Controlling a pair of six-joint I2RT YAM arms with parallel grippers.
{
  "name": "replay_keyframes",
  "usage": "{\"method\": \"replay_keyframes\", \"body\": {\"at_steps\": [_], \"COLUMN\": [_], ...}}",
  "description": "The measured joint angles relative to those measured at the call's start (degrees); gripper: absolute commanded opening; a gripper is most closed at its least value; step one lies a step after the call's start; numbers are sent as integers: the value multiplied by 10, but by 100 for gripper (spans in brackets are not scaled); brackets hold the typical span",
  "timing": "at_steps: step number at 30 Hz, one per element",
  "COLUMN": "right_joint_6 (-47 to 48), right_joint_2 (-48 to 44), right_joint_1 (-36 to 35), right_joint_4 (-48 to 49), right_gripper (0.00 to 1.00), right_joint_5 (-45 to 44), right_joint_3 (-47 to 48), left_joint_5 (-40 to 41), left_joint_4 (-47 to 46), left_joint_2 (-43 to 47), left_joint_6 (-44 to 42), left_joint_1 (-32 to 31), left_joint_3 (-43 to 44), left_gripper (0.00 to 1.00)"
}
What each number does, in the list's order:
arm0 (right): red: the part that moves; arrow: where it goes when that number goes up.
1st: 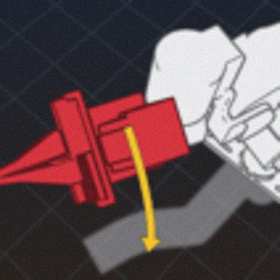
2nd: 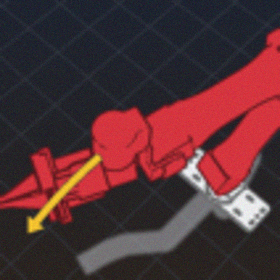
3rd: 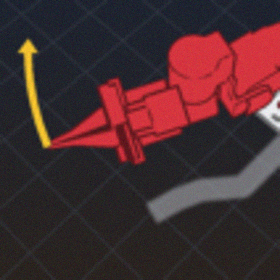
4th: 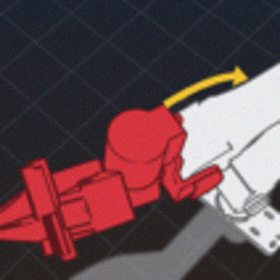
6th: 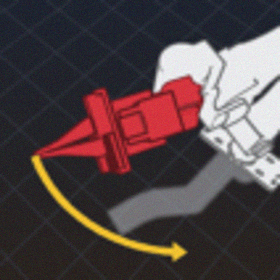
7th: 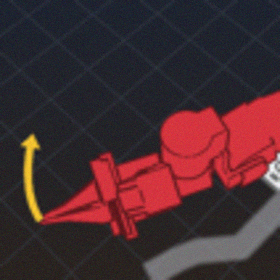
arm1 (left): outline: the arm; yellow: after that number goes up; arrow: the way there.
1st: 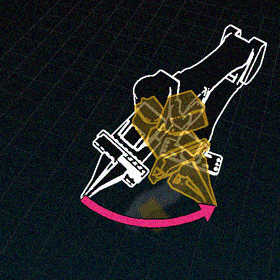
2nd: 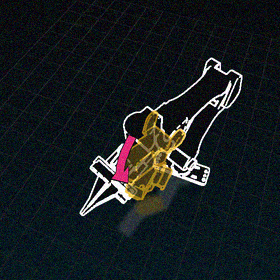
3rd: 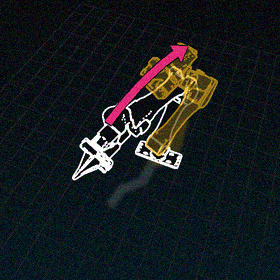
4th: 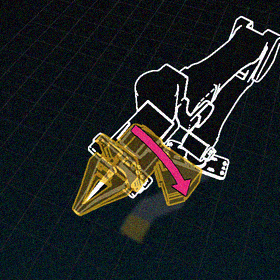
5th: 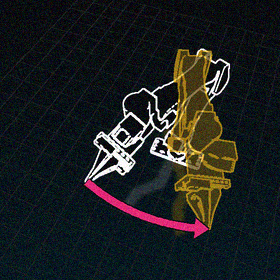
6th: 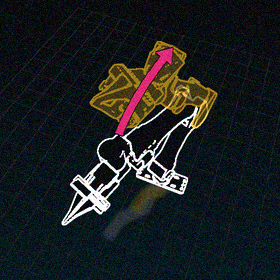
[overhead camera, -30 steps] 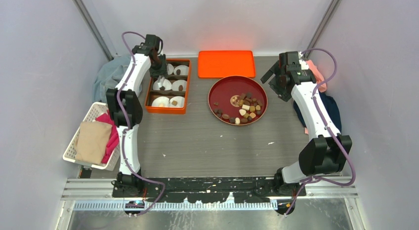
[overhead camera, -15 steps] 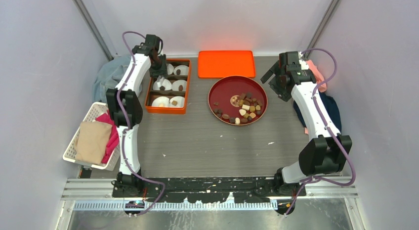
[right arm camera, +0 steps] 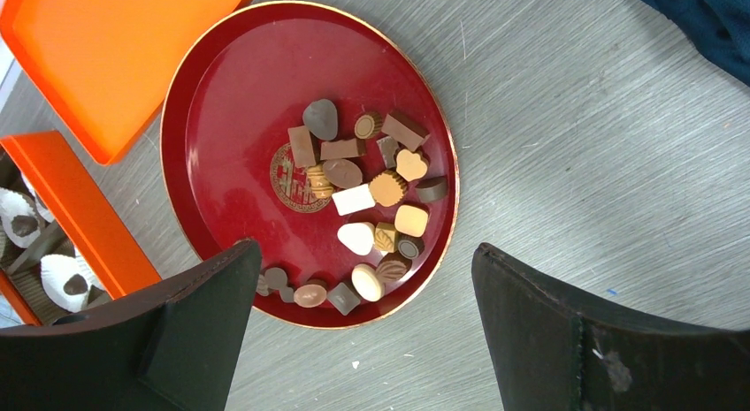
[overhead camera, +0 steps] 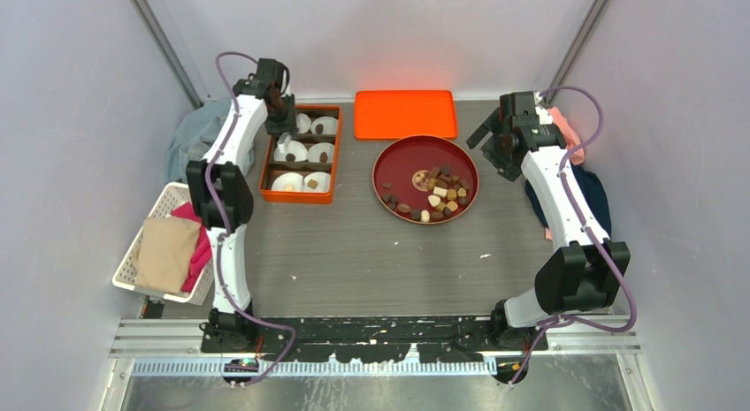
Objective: Pack the chocolate
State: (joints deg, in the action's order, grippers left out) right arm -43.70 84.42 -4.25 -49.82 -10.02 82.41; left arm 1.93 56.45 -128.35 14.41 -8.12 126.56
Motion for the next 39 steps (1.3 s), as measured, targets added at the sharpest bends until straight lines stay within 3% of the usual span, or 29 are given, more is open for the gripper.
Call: {"method": "replay_keyframes", "body": {"at_steps": [9, 16, 25, 31, 36, 39], "right_joint_6": [0, 0, 0, 0, 0, 0], "right_joint_2": [0, 0, 2, 8, 8, 8], "right_joint_1": [0, 0, 0, 0, 0, 0], "right_joint_4": [0, 1, 2, 5, 5, 6], "right_gripper": [94, 94, 94, 94, 94, 94], "right_joint_5": [1, 3, 9, 11, 11, 10], "right_joint_3": [0, 0, 0, 0, 0, 0], "left_joint_5": [-40, -156, -277, -294, -294, -302], "left_joint_4": [-9, -73, -96, -91, -78, -58], "left_joint_2": [117, 287, 468, 459, 401, 376], "left_joint_6": [-9, -40, -92, -106, -132, -151], "left_joint_1": [0, -21, -128, -189, -236, -253], "left_joint_3": [-61, -295, -519, -576, -577, -577], "left_gripper": [0, 0, 0, 1, 10, 22]}}
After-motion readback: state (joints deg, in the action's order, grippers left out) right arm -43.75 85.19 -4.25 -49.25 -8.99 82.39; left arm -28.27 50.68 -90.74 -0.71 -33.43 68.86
